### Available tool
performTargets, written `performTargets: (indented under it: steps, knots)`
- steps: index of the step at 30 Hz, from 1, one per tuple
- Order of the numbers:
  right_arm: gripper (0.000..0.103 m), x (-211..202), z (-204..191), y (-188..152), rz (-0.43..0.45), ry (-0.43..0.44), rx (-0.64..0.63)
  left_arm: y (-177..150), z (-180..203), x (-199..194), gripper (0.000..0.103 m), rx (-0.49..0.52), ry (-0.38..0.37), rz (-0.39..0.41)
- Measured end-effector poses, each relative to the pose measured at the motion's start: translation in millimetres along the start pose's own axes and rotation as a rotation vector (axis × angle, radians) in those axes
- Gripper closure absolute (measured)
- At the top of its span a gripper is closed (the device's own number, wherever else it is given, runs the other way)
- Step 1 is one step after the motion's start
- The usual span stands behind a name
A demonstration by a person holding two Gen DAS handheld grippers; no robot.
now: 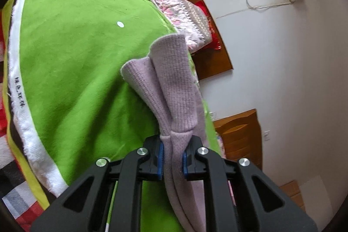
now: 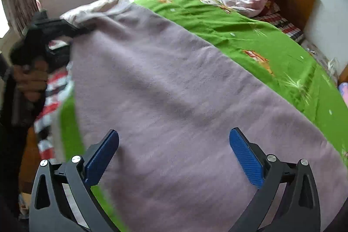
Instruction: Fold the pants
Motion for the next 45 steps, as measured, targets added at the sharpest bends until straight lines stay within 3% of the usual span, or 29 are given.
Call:
performTargets:
  steps: [1, 2, 6, 9, 13, 15, 18, 21, 23, 25, 27, 28, 29, 31, 33, 36, 38, 40, 45]
  knots:
    - [0.005, 3.1, -6.9, -4.6, -0.035, -0.031, -0.048, -0.9, 2.3, -0.8, 0.091, 0.010, 0.017, 0.004]
    - [0.005, 1.9, -8.9, -7.9, -0.013, -0.037, -0.051, -3.6, 9.1, -2.7, 0.091, 0.041, 0.042, 0.015]
    - [0.005, -13.4, 1.1, -13.1, 0.022, 0.056, -0.007, -22.7, 61.4, -13.8, 0.091, 0.209, 0.096, 0.088]
    - [0.005, -70.9, 34.8, -28.3, 0.209, 0.140, 0.155, -59.3, 136.6, -13.3, 0.091, 0.481, 0.158, 0.137]
    - [0.005, -150.2, 92.7, -67.3, 0.377, 0.017, 0.303, -142.7, 219.0, 4.4, 0.091, 0.857, 0.184, 0.151]
    - [0.005, -185.4, 119.7, -92.9, 0.453, -0.009, 0.392, -211.7, 247.8, 27.3, 0.091, 1.091, 0.198, 0.110]
    - [0.005, -225.8, 150.1, -134.9, 0.536, -0.061, 0.511, -314.4, 246.4, 68.8, 0.091, 1.388, 0.235, -0.012]
    - [0.005, -246.1, 164.2, -170.6, 0.551, -0.108, 0.579, -410.3, 202.6, 109.6, 0.090, 1.649, 0.290, -0.206]
    - [0.005, -246.0, 166.7, -182.2, 0.535, -0.114, 0.598, -454.1, 166.8, 132.0, 0.084, 1.728, 0.314, -0.371]
    - [0.005, -241.5, 168.3, -196.4, 0.507, -0.109, 0.615, -462.9, 158.4, 133.1, 0.082, 1.756, 0.322, -0.297]
    - [0.005, -238.5, 167.4, -203.4, 0.495, -0.099, 0.624, -452.3, 161.2, 124.7, 0.065, 1.672, 0.263, -0.339]
    - [0.005, -234.2, 164.5, -206.9, 0.498, -0.074, 0.638, -443.4, 164.6, 115.9, 0.040, 1.619, 0.214, -0.358]
    - [0.005, -231.5, 161.3, -207.9, 0.502, -0.043, 0.651, -430.4, 170.5, 97.2, 0.029, 1.573, 0.153, -0.322]
    - [0.005, -222.0, 159.1, -211.9, 0.495, 0.031, 0.688, -404.2, 178.2, 64.8, 0.024, 1.505, 0.067, -0.245]
    - [0.005, -207.8, 149.9, -214.3, 0.456, 0.117, 0.731, -361.0, 174.8, 29.4, 0.016, 1.370, 0.021, -0.168]
    - [0.005, -184.0, 133.1, -220.5, 0.360, 0.248, 0.812, -296.0, 150.2, 3.6, 0.014, 1.221, 0.104, -0.069]
    - [0.005, -168.1, 123.8, -222.6, 0.252, 0.241, 0.832, -256.0, 126.9, 0.8, 0.014, 1.151, 0.228, -0.032]
    - [0.005, -164.7, 119.2, -220.7, 0.218, 0.191, 0.810, -235.0, 107.8, -2.4, 0.014, 1.106, 0.286, -0.015]
    - [0.004, -151.4, 122.7, -206.3, 0.156, 0.143, 0.824, -221.8, 80.3, -3.1, 0.014, 1.013, 0.264, -0.014]
Point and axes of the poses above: each gripper's, at about its wrist camera, not at the fingertips, and x roughly the way its jaws point, z to its right, y to its top, the point moved 3 cm from there along x, roughly the way its jaws point, and after that the axes turned 8 degrees about -x, right-handed, at the moved point
